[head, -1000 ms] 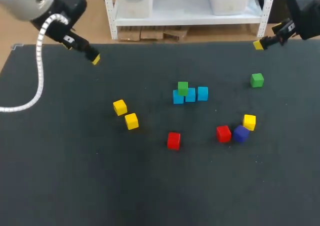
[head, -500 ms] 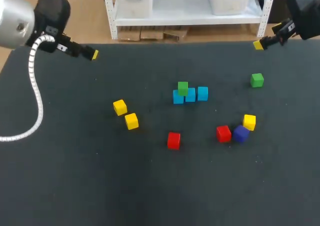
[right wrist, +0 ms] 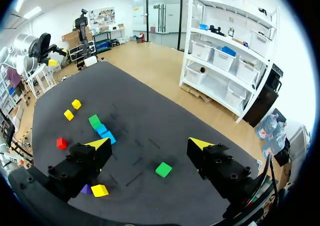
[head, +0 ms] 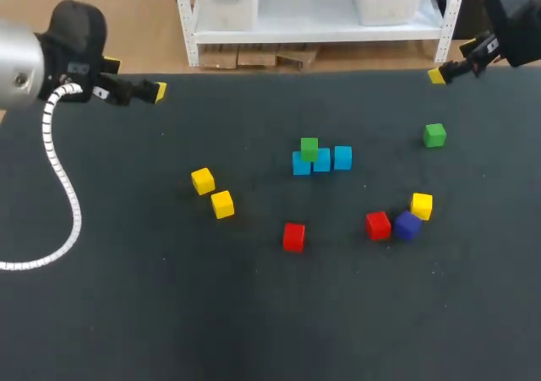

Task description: Place the blue cubes, place green cubes on the blue cubes, place the yellow cubes on the green cubes, then place the red cubes on the yellow cubes, and place purple cube on the red cubes.

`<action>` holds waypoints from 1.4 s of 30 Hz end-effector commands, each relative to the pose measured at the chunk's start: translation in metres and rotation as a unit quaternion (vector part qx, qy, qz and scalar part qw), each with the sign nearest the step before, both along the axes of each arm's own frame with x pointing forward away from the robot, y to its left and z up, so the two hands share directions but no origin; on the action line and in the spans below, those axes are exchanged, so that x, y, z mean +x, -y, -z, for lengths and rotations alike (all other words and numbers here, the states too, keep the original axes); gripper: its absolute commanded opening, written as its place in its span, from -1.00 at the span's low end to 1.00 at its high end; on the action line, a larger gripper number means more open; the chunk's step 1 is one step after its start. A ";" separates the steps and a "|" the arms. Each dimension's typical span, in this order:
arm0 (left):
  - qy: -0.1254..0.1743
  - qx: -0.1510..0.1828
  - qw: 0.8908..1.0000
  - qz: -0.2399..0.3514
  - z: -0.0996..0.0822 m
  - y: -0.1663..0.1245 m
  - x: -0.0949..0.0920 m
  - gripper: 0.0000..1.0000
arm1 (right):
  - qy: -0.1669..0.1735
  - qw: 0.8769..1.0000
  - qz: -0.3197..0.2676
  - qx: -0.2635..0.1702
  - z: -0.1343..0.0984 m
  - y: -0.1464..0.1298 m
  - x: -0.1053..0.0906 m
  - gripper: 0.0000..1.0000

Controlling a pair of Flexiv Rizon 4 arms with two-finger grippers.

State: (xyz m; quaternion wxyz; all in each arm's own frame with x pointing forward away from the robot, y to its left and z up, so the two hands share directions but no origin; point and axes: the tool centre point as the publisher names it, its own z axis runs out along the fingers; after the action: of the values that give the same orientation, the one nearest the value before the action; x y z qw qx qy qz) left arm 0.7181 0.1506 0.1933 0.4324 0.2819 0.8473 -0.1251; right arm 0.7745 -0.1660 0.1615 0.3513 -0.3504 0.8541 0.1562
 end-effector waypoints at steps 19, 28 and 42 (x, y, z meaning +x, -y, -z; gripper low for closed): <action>0.020 -0.018 1.000 0.006 0.002 -0.003 0.000 1.00 | -0.082 0.989 -0.036 -0.120 0.036 0.012 -0.004 1.00; 0.020 -0.018 1.000 0.006 0.002 -0.003 0.000 1.00 | -0.102 0.950 -0.167 -0.243 0.055 0.013 -0.002 1.00; 0.020 -0.018 1.000 0.006 0.002 -0.003 0.000 1.00 | -0.107 0.876 -0.380 -0.276 0.100 0.041 0.006 1.00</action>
State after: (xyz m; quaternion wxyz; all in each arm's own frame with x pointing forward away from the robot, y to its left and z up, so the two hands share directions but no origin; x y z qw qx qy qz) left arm 0.7173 0.1507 0.1925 0.4513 0.2790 0.8373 -0.1320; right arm 0.7652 -0.2097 0.0682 0.1104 -0.6676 0.7357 0.0292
